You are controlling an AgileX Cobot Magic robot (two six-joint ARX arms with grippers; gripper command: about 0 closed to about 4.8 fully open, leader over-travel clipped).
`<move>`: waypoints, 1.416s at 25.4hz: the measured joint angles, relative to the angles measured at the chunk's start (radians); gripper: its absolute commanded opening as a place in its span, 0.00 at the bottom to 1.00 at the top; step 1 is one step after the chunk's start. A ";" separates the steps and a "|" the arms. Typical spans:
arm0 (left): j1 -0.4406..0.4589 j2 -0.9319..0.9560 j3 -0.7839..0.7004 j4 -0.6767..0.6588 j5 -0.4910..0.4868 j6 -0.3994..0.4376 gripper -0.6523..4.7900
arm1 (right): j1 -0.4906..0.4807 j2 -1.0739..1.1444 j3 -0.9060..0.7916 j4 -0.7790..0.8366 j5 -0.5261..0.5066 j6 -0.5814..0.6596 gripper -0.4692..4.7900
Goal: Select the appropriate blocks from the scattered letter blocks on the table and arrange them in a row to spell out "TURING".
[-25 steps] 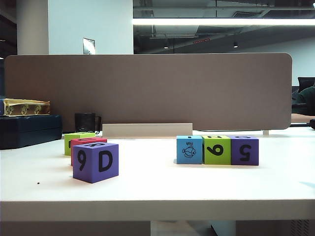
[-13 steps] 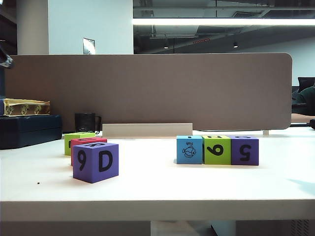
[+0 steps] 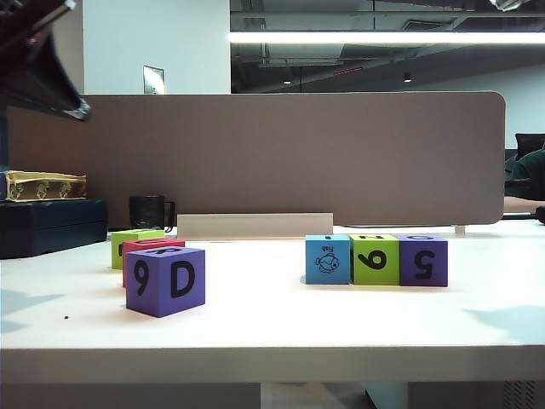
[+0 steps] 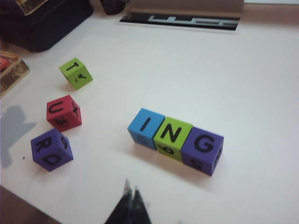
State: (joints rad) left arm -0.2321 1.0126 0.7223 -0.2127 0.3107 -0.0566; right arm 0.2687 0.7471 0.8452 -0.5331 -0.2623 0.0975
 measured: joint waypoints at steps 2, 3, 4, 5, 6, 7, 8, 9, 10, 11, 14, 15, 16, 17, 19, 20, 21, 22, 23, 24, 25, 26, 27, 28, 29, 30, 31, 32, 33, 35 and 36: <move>-0.049 0.039 0.015 -0.011 0.001 0.000 0.12 | 0.018 0.009 0.000 -0.026 -0.002 0.000 0.09; -0.064 0.050 0.016 -0.013 0.001 0.000 0.12 | 0.023 0.011 0.000 -0.034 -0.004 0.000 0.09; -0.076 0.059 0.016 -0.015 0.002 0.000 0.12 | 0.022 0.011 0.000 -0.038 -0.003 0.000 0.09; -0.089 0.071 0.016 -0.017 0.001 0.000 0.13 | 0.023 0.011 0.000 -0.040 -0.003 0.000 0.09; -0.099 0.080 0.016 -0.017 0.001 0.000 0.19 | 0.025 0.011 0.000 -0.041 -0.002 0.000 0.09; -0.111 0.091 0.016 -0.018 0.000 0.000 0.26 | 0.029 0.011 0.000 -0.043 -0.002 0.000 0.09; -0.118 0.099 0.015 -0.020 0.000 0.000 0.29 | 0.031 0.011 0.000 -0.045 -0.003 0.000 0.09; -0.127 0.107 0.015 -0.024 0.000 0.000 0.29 | 0.031 0.011 0.000 -0.050 -0.004 0.000 0.09; -0.135 0.114 0.015 -0.027 0.000 0.000 0.29 | 0.031 0.011 0.001 -0.058 -0.004 0.000 0.09; -0.143 0.119 0.016 -0.026 0.000 0.001 0.29 | 0.031 0.011 0.000 -0.065 -0.003 0.000 0.09; -0.167 0.142 0.016 -0.025 -0.001 0.000 0.29 | 0.030 0.011 0.000 -0.094 -0.003 0.000 0.09; -0.177 0.152 0.016 -0.026 -0.007 0.001 0.29 | 0.030 0.011 0.000 -0.100 -0.003 0.000 0.09; -0.188 0.160 0.016 -0.026 -0.013 0.000 0.29 | 0.030 0.011 0.000 -0.109 -0.004 0.000 0.09; -0.196 0.165 0.016 -0.026 -0.019 0.001 0.30 | 0.030 0.011 0.000 -0.116 -0.011 0.000 0.09; -0.222 0.182 0.016 -0.025 -0.044 0.000 0.38 | 0.030 0.011 0.000 -0.132 -0.053 0.002 0.09; -0.227 0.187 0.016 -0.024 -0.053 0.000 0.45 | 0.030 0.011 0.000 -0.135 -0.068 0.002 0.09; -0.233 0.193 0.016 -0.025 -0.063 0.000 0.56 | 0.031 0.011 0.000 -0.136 -0.088 0.002 0.09; -0.238 0.199 0.016 -0.024 -0.073 0.000 0.65 | 0.031 0.011 0.000 -0.137 -0.109 0.002 0.09; -0.240 0.203 0.016 -0.024 -0.080 0.000 0.72 | 0.031 0.011 0.000 -0.137 -0.123 0.002 0.09; -0.242 0.206 0.016 -0.024 -0.087 0.001 0.76 | 0.032 0.011 0.000 -0.137 -0.137 0.002 0.09; -0.242 0.211 0.016 -0.023 -0.089 0.001 0.76 | 0.039 0.011 0.000 -0.137 -0.144 0.003 0.09; -0.242 0.215 0.016 -0.023 -0.093 0.001 0.76 | 0.049 0.011 0.000 -0.137 -0.146 0.003 0.09; -0.242 0.224 0.016 -0.023 -0.100 0.004 0.76 | 0.091 0.011 0.000 -0.138 -0.151 0.003 0.09; -0.242 0.226 0.016 -0.024 -0.104 0.012 0.76 | 0.127 0.011 0.000 -0.137 -0.154 0.003 0.09; -0.242 0.226 0.016 -0.023 -0.105 0.015 0.76 | 0.146 0.012 0.000 -0.137 -0.154 0.003 0.09; -0.242 0.227 0.016 -0.019 -0.105 0.016 0.76 | 0.163 0.012 0.000 -0.137 -0.154 0.003 0.09; -0.242 0.229 0.016 -0.017 -0.105 0.016 0.76 | 0.184 0.014 0.000 -0.136 -0.153 0.003 0.09; -0.242 0.235 0.016 -0.015 -0.105 0.016 0.76 | 0.198 0.016 0.000 -0.135 -0.153 0.003 0.09; -0.242 0.240 0.016 -0.016 -0.105 0.017 0.76 | 0.213 0.020 0.000 -0.135 -0.149 0.003 0.09; -0.242 0.254 0.016 -0.016 -0.105 0.018 0.76 | 0.237 0.028 0.000 -0.134 -0.129 0.002 0.09; -0.242 0.262 0.016 -0.015 -0.105 0.019 0.77 | 0.243 0.033 0.000 -0.134 -0.122 0.002 0.09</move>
State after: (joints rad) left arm -0.4744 1.2747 0.7383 -0.2279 0.2058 -0.0380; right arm 0.5114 0.7799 0.8455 -0.6674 -0.3847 0.0998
